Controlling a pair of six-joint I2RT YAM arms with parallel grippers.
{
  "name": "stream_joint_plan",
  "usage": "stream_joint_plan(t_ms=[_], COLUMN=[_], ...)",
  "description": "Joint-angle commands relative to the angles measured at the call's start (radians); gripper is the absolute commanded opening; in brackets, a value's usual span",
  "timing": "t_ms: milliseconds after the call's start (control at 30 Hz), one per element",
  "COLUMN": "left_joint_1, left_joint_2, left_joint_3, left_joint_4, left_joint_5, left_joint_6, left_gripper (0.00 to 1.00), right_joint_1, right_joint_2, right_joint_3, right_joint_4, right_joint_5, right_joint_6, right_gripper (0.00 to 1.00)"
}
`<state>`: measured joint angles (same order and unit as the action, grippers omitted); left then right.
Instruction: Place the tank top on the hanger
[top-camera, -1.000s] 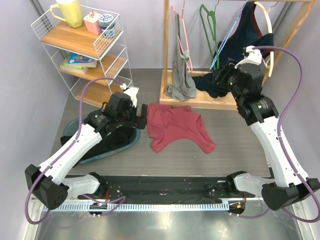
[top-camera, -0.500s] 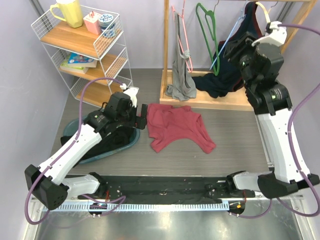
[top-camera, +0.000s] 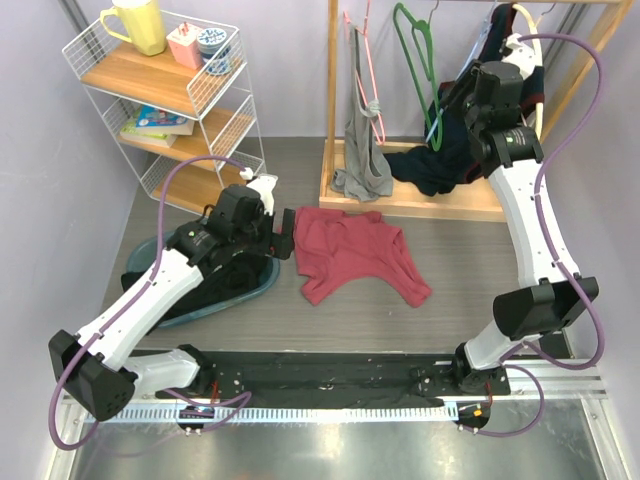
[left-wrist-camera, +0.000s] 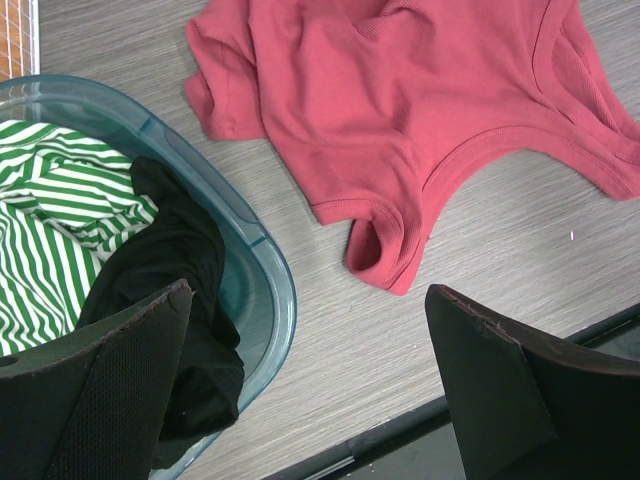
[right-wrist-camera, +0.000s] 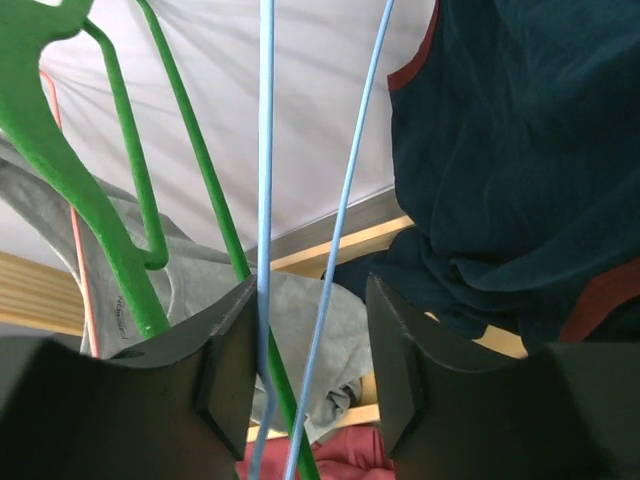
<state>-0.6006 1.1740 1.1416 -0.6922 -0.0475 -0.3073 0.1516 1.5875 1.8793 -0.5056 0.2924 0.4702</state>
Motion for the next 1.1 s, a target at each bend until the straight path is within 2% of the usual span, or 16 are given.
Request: stream_joint_plan(t_ms=[0, 300, 433, 700, 1067], left_joint_1=[-0.001, -0.001, -0.001, -0.001, -0.001], left_joint_2=[-0.027, -0.022, -0.024, -0.025, -0.022], left_joint_3=[0.000, 0.001, -0.002, 0.001, 0.001], left_joint_4=[0.022, 0.020, 0.022, 0.020, 0.020], left_joint_5=[0.015, 0.020, 0.020, 0.020, 0.023], left_joint_6=[-0.006, -0.007, -0.009, -0.009, -0.010], left_gripper=[1.00, 1.00, 1.00, 1.00, 1.00], right_joint_1=[-0.018, -0.020, -0.020, -0.020, -0.017], right_joint_2=[-0.008, -0.050, -0.058, -0.069, -0.139], right_joint_3=[0.040, -0.016, -0.006, 0.020, -0.071], right_joint_4=[0.071, 0.127, 0.134, 0.159, 0.243], right_joint_5=[-0.058, -0.075, -0.085, -0.116, -0.144], right_joint_6=[0.012, -0.019, -0.034, -0.064, -0.116], right_gripper=[0.43, 0.09, 0.02, 0.01, 0.01])
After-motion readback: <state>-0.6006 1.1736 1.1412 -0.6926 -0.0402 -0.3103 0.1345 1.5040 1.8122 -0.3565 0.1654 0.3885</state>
